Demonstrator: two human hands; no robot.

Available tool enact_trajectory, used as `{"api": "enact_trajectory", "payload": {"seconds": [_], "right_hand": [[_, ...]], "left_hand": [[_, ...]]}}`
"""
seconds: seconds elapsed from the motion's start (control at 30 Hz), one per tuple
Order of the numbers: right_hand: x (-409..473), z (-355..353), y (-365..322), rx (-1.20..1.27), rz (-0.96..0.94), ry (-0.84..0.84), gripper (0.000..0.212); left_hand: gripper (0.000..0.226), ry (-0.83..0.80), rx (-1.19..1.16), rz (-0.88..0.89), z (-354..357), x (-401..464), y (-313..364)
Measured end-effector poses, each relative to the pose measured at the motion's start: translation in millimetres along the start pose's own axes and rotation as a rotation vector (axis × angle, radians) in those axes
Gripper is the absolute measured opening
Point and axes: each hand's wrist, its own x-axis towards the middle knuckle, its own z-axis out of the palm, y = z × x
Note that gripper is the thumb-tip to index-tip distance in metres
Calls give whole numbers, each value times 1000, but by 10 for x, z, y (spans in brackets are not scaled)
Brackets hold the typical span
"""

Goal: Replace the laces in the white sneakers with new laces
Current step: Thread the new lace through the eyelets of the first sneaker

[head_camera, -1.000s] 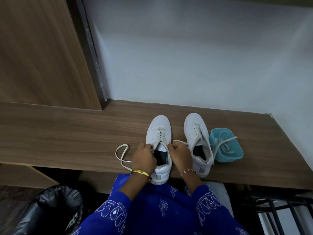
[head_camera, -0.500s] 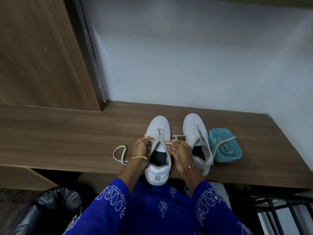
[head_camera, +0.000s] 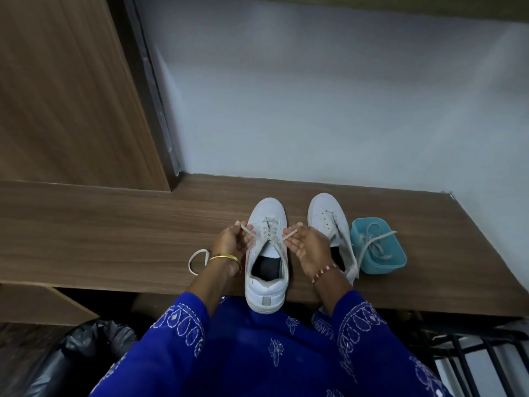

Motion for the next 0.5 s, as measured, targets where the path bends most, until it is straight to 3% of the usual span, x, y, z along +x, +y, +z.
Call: {"api": "enact_trajectory", "payload": {"seconds": [0.23, 0.5], "right_hand": [[-167, 289, -541, -38, -209, -98, 16], [-375, 670, -1197, -311, -545, -228, 23]], "left_hand": [[24, -86, 130, 230, 338, -115, 436], [25, -213, 408, 413, 760, -330, 905]]}}
